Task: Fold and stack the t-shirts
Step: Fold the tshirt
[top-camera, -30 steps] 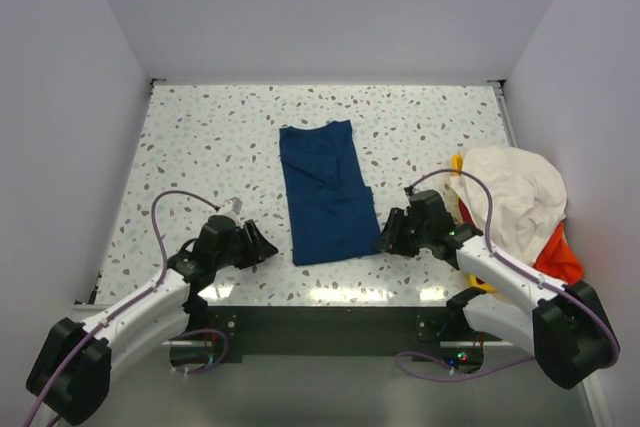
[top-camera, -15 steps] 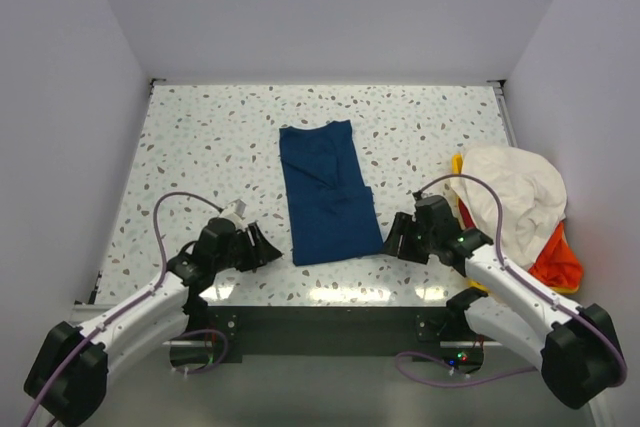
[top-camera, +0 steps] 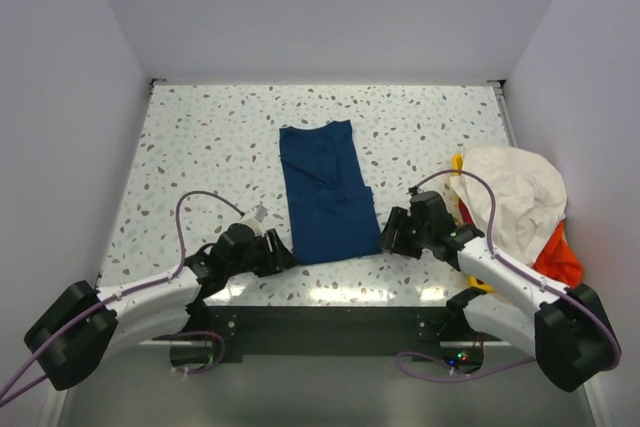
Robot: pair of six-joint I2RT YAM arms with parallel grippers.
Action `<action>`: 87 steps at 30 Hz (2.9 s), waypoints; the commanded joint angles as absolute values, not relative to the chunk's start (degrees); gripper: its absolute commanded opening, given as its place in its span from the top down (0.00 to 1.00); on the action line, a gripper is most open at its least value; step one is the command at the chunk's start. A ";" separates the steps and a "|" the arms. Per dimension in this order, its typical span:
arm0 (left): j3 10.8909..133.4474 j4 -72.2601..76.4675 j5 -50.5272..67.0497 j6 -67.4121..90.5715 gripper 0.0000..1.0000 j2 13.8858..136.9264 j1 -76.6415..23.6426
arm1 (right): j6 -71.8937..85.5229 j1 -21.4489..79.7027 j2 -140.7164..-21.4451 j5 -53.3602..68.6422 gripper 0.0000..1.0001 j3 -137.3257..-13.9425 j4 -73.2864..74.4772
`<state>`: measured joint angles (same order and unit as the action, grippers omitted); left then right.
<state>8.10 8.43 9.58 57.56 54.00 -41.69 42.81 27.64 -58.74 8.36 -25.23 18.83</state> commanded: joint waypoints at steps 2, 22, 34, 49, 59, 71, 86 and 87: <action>7.82 11.34 5.72 60.81 0.50 57.04 -44.64 | 44.65 27.51 -59.50 8.18 0.46 -24.17 13.89; 8.17 15.38 0.18 64.77 0.60 63.81 -49.22 | 47.11 27.51 -62.31 9.67 0.59 -20.22 6.60; 11.07 12.49 -1.93 64.60 0.96 63.55 -50.01 | 49.04 27.51 -63.81 12.83 0.78 -19.16 2.29; 14.24 -6.50 3.07 58.71 1.00 49.85 -50.01 | 46.67 28.47 -46.70 17.05 1.00 -18.11 17.74; 23.45 -13.09 0.18 56.25 1.00 44.47 -49.92 | 42.20 29.79 -43.93 13.36 1.00 -28.38 27.77; 39.98 -9.06 3.95 48.08 1.00 58.88 -37.45 | 42.45 29.44 -68.09 14.68 1.00 -51.48 21.10; 72.66 2.99 16.86 41.31 1.00 99.46 -14.51 | 44.12 17.76 -115.64 25.31 0.98 -97.53 19.25; 75.21 2.99 17.14 41.13 1.00 105.93 -13.63 | 44.47 16.54 -121.75 25.92 0.95 -103.39 19.34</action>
<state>68.88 -2.17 12.82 44.03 96.55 -16.25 43.20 19.05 -113.10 20.97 -93.45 20.12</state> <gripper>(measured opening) 0.025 0.036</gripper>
